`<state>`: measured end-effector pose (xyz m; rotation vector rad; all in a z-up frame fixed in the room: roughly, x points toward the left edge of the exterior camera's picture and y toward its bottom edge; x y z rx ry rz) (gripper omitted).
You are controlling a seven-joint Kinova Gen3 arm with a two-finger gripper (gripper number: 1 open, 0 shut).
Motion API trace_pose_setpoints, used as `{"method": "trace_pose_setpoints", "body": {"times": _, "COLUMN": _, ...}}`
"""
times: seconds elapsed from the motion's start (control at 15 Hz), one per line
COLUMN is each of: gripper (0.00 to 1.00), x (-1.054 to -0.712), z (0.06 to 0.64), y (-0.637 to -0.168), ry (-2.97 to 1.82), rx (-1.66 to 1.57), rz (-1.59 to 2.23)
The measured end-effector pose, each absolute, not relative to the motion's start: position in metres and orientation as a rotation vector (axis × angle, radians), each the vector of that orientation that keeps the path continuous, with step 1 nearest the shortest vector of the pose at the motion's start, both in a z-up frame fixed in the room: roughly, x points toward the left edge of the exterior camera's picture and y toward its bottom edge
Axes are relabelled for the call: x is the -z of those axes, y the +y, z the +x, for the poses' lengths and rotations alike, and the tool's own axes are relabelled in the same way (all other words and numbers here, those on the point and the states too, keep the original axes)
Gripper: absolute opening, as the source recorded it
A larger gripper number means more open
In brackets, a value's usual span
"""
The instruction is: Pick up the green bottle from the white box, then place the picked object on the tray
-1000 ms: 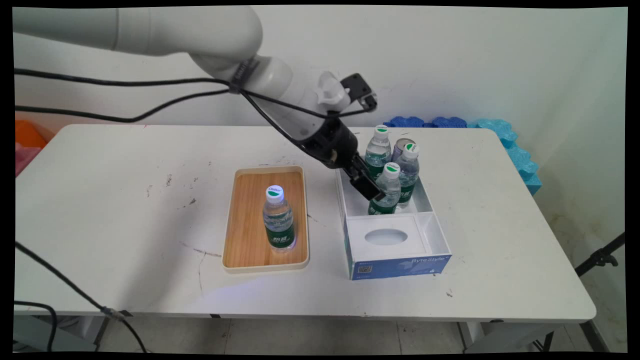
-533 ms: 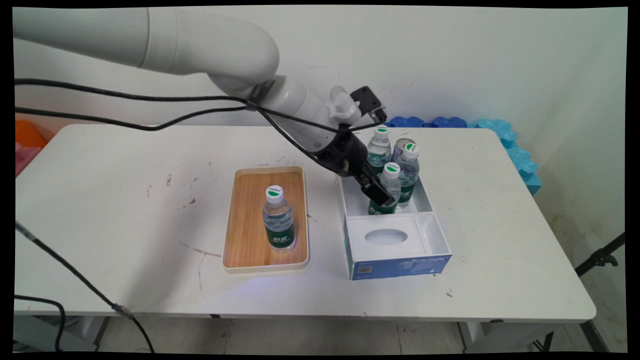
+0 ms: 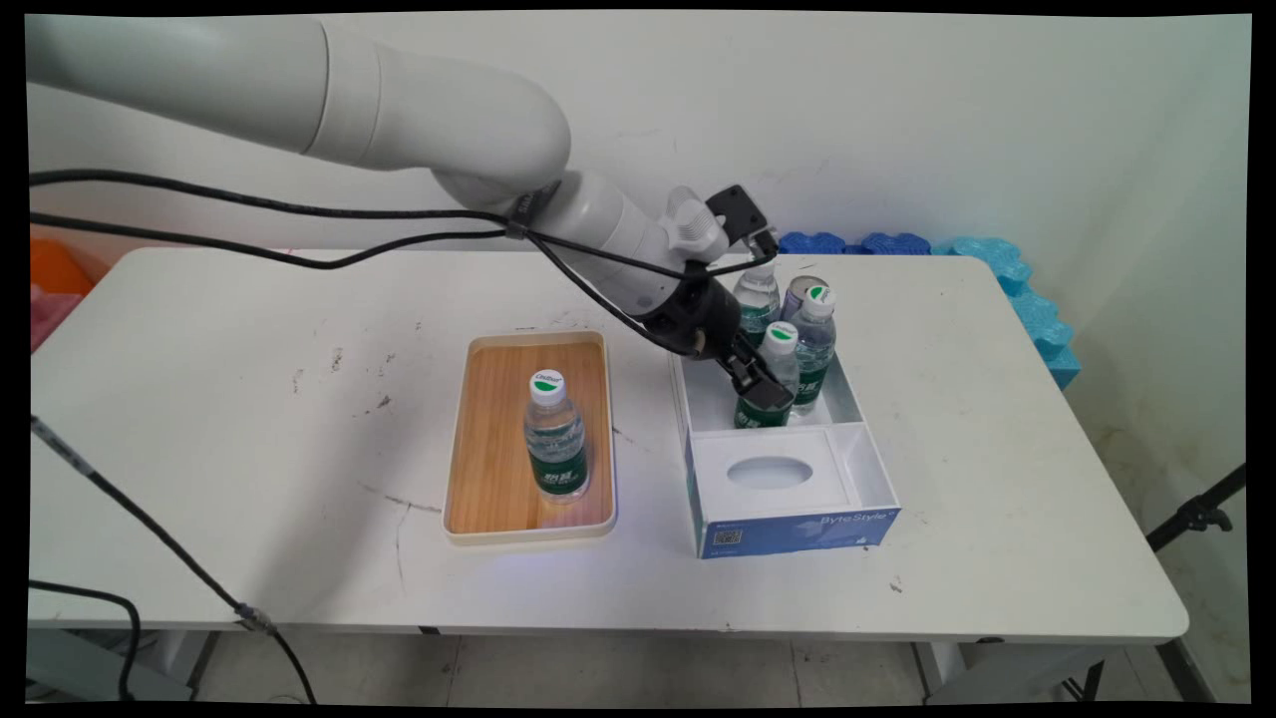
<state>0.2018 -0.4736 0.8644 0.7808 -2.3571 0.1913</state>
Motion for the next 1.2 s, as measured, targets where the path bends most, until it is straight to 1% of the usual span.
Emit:
{"method": "trace_pose_setpoints", "body": {"times": 0.27, "gripper": 0.00, "x": -0.865, "z": 0.203, "y": -0.470, "ry": -2.348, "rx": -0.188, "rz": 0.761}}
{"method": "trace_pose_setpoints", "body": {"times": 0.47, "gripper": 0.00, "x": -0.880, "z": 0.211, "y": -0.464, "ry": -2.335, "rx": -0.186, "rz": 0.738}}
{"method": "trace_pose_setpoints", "body": {"times": 0.67, "gripper": 0.00, "x": -0.909, "z": 0.226, "y": -0.457, "ry": -2.313, "rx": -0.187, "rz": 0.721}}
{"method": "trace_pose_setpoints", "body": {"times": 0.87, "gripper": 0.00, "x": -0.948, "z": 0.245, "y": -0.451, "ry": -2.288, "rx": -0.188, "rz": 0.701}}
{"method": "trace_pose_setpoints", "body": {"times": 1.0, "gripper": 0.00, "x": -0.974, "z": 0.263, "y": -0.449, "ry": -2.279, "rx": -0.189, "rz": 0.684}}
{"method": "trace_pose_setpoints", "body": {"times": 1.2, "gripper": 0.00, "x": -1.001, "z": 0.296, "y": -0.450, "ry": -2.287, "rx": -0.191, "rz": 0.670}}
